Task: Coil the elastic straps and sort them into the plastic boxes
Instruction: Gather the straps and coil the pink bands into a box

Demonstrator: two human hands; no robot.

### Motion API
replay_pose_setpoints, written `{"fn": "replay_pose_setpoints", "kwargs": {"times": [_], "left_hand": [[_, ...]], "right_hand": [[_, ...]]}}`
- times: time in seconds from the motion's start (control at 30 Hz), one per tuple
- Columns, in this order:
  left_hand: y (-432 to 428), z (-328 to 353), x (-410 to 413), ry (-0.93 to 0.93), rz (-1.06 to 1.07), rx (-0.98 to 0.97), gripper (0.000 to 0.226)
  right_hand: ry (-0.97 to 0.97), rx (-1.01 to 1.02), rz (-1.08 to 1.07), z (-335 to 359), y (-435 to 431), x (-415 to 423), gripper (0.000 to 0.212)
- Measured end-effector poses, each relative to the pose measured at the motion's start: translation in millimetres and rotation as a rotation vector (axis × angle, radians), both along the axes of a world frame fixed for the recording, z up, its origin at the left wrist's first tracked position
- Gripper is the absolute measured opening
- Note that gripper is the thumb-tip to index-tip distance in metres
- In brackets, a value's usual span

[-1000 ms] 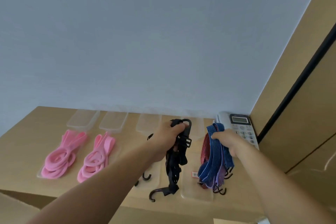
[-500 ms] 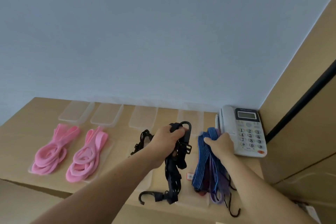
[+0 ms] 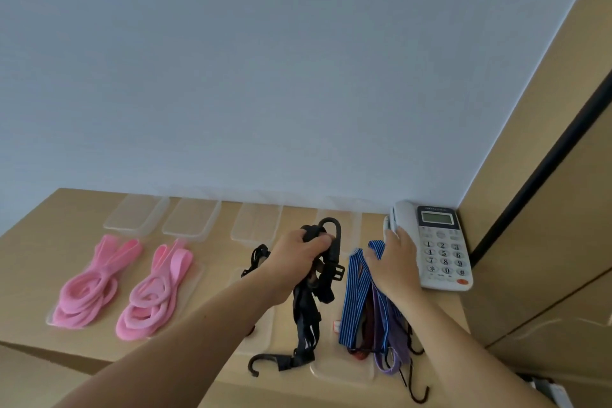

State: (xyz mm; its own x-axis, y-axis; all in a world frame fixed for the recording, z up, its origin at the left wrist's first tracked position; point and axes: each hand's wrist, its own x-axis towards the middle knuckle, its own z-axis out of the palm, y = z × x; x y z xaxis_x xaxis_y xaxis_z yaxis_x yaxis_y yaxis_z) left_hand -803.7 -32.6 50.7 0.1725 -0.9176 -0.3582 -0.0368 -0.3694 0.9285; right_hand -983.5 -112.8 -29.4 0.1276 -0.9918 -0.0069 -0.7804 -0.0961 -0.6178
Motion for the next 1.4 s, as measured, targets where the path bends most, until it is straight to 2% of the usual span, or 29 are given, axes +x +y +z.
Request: {"fn": "replay_pose_setpoints", "kwargs": {"times": [0.07,0.13,0.2,0.27,0.33,0.47,0.57,0.63,0.67,0.73,0.8,0.87,0.93,0.97,1.1,1.13,1.2,1.3,1.4], "left_hand": [[4.0,10.2,3.7,0.014,-0.019,-0.023,0.017],[9.6,23.4,7.7,0.025,-0.051,-0.055,0.017],[18.2,41.0,12.6,0.03,-0.113,-0.092,0.018],[27.5,62.2,20.2,0.035,-0.18,-0.115,0.019],[36.8,85.8,31.5,0.039,-0.238,-0.101,0.019],[53.3,143.6,54.0,-0.103,-0.369,-0.151,0.026],[61.7,185.4,67.5,-0.319,-0.391,-0.266,0.03],[65.2,206.2,74.6,-0.389,-0.434,-0.321,0.031],[67.4,213.7,77.0,-0.39,-0.471,-0.339,0.032],[71.2,223.0,79.3,-0.378,-0.547,-0.372,0.033],[72.5,228.3,79.1,-0.367,-0.596,-0.414,0.036],[70.3,230.7,82.6,-0.315,-0.603,-0.46,0.039],[64.7,230.5,90.7,-0.244,-0.548,-0.494,0.038],[61.1,229.1,97.2,-0.213,-0.501,-0.51,0.037],[47.9,210.0,137.9,-0.1,-0.313,-0.523,0.039],[45.6,202.6,150.4,-0.072,-0.263,-0.511,0.038],[42.4,185.4,177.7,-0.003,-0.126,-0.46,0.033],[40.0,156.5,222.2,0.089,-0.01,-0.328,0.028],[44.2,123.5,258.3,-0.002,-0.04,-0.107,0.019]], "right_hand": [[-0.39,0.019,0.061,38.4,10.0,14.3,0.056],[-0.767,0.224,0.177,75.2,26.4,31.1,0.061],[-0.852,0.349,0.249,98.2,39.8,45.0,0.048],[-0.82,0.298,0.257,114.3,50.8,55.8,0.025],[-0.832,0.209,0.187,123.8,56.2,61.5,0.01],[-1.02,0.198,0.023,142.6,65.4,61.1,0.021],[-0.884,0.238,0.11,151.2,74.7,58.8,0.032],[-0.802,0.232,0.202,156.9,83.6,64.4,0.036],[-0.788,0.19,0.214,160.6,88.4,70.0,0.036],[-0.743,-0.02,0.233,170.6,99.3,83.2,0.048],[-0.73,-0.139,0.382,181.0,109.8,98.3,0.051],[-0.814,-0.052,0.52,185.2,126.1,118.4,0.049],[-0.888,0.111,0.525,179.8,133.7,134.4,0.081],[-0.872,0.15,0.518,175.1,138.8,143.3,0.084],[-0.741,0.139,0.381,147.9,153.8,174.8,0.023],[-0.767,0.158,0.322,143.3,154.6,179.7,0.017],[-0.831,0.241,0.236,139.9,155.4,183.6,0.019],[-0.733,0.265,0.191,140.4,153.5,181.2,0.014],[-0.714,0.161,0.096,148.2,145.6,179.9,0.005]]}}
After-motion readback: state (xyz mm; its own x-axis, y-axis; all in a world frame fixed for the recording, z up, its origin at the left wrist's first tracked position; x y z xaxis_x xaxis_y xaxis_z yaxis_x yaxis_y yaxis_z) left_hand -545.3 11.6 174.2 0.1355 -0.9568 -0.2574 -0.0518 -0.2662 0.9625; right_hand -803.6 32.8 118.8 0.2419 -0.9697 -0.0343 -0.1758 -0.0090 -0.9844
